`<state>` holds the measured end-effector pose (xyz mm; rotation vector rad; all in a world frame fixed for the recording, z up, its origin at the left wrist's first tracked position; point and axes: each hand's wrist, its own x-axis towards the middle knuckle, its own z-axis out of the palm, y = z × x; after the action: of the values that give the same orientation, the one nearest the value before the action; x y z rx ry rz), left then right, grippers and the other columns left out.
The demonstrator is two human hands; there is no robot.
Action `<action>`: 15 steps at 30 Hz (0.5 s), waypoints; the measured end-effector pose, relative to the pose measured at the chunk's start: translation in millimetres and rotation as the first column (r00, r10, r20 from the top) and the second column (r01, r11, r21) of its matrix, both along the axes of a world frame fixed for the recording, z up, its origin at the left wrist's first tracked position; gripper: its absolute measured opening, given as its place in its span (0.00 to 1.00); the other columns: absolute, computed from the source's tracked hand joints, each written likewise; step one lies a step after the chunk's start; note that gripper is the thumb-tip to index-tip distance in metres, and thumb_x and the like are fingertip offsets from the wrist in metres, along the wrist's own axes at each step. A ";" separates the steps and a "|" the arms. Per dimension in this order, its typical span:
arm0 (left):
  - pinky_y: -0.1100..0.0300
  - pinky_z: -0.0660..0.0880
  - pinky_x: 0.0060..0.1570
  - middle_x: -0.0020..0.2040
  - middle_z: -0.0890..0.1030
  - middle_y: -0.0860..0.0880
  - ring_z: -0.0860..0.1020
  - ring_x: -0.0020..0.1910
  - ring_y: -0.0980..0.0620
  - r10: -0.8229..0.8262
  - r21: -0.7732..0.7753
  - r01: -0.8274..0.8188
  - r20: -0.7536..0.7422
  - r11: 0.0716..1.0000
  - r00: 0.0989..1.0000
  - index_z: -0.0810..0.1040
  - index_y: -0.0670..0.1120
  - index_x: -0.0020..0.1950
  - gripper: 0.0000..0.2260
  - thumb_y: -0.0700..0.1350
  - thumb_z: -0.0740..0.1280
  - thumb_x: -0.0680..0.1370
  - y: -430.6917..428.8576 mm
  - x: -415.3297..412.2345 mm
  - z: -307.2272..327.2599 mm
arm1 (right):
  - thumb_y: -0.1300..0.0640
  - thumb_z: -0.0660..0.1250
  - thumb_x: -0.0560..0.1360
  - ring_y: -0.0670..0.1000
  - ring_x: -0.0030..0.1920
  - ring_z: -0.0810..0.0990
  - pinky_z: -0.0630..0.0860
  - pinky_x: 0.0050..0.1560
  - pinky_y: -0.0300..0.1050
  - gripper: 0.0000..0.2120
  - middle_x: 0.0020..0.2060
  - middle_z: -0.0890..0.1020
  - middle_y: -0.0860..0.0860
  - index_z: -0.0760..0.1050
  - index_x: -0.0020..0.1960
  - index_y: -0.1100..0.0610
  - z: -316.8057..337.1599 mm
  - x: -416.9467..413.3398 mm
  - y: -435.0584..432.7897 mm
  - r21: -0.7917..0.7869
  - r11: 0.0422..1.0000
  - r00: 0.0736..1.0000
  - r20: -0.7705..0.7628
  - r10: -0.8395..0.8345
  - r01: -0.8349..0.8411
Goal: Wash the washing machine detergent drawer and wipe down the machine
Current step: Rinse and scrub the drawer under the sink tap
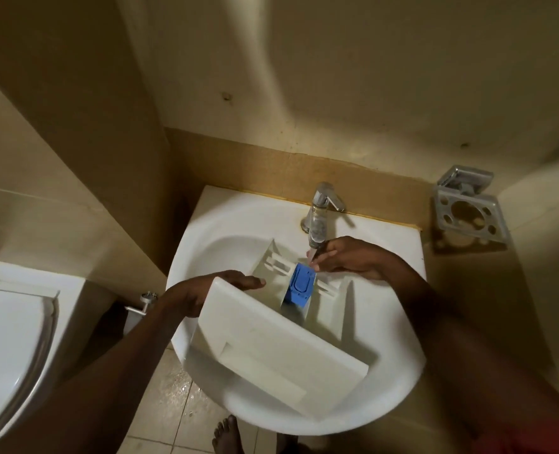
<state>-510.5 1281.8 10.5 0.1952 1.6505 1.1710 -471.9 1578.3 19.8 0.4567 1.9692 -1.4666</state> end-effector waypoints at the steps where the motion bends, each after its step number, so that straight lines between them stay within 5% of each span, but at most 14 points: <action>1: 0.73 0.74 0.38 0.48 0.76 0.54 0.76 0.43 0.63 0.096 0.014 -0.096 0.003 0.995 0.995 0.71 0.42 0.72 0.50 0.66 0.79 0.57 2.4 5.9 1.9 | 0.67 0.69 0.74 0.50 0.56 0.80 0.75 0.59 0.41 0.14 0.57 0.83 0.56 0.78 0.59 0.60 0.0 1.7 5.5 0.028 1.000 1.000 0.002 0.009 -0.009; 2: 0.71 0.74 0.36 0.44 0.75 0.52 0.75 0.41 0.60 0.205 0.044 -0.206 0.035 0.977 0.978 0.72 0.39 0.69 0.44 0.61 0.79 0.61 3.5 14.7 6.9 | 0.68 0.68 0.75 0.49 0.54 0.81 0.76 0.56 0.39 0.13 0.56 0.83 0.56 0.78 0.58 0.60 0.7 3.0 7.8 0.032 0.999 1.000 -0.005 -0.004 0.005; 4: 0.68 0.73 0.38 0.42 0.75 0.48 0.72 0.40 0.57 0.346 0.056 -0.353 0.104 0.934 0.932 0.76 0.43 0.56 0.41 0.63 0.82 0.52 9.3 18.9 11.5 | 0.71 0.64 0.76 0.47 0.50 0.82 0.77 0.51 0.34 0.13 0.53 0.83 0.56 0.79 0.57 0.61 3.2 3.5 8.2 0.019 0.998 0.998 -0.043 -0.052 0.053; 8: 0.50 0.77 0.56 0.56 0.77 0.35 0.78 0.49 0.47 0.205 -0.026 -0.205 0.004 0.978 0.979 0.75 0.47 0.56 0.31 0.65 0.76 0.62 11.6 18.7 -5.1 | 0.76 0.57 0.75 0.53 0.52 0.81 0.76 0.56 0.40 0.17 0.51 0.82 0.59 0.77 0.58 0.66 5.8 -2.7 5.2 -0.054 0.981 0.970 -0.148 -0.194 0.188; 11: 0.54 0.72 0.43 0.43 0.76 0.46 0.74 0.40 0.50 0.286 -0.039 -0.286 -0.020 0.957 0.958 0.71 0.53 0.47 0.16 0.61 0.72 0.70 15.4 28.0 -19.6 | 0.74 0.58 0.74 0.54 0.49 0.80 0.77 0.53 0.42 0.15 0.45 0.82 0.57 0.79 0.53 0.62 9.1 -2.5 -2.8 -0.088 0.951 0.930 -0.202 -0.307 0.295; 15: 0.55 0.70 0.41 0.40 0.71 0.50 0.71 0.37 0.51 0.286 -0.071 -0.293 -0.097 0.954 0.953 0.73 0.49 0.46 0.23 0.67 0.70 0.67 21.4 36.3 -23.6 | 0.64 0.67 0.75 0.50 0.48 0.78 0.74 0.46 0.41 0.10 0.46 0.82 0.50 0.78 0.54 0.54 3.5 9.7 -14.4 0.122 0.958 0.943 -0.245 -0.225 0.260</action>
<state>-474.2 1303.2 -13.1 -0.0544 1.8451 1.3225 -462.2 1563.9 23.3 0.6426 2.2869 -1.5836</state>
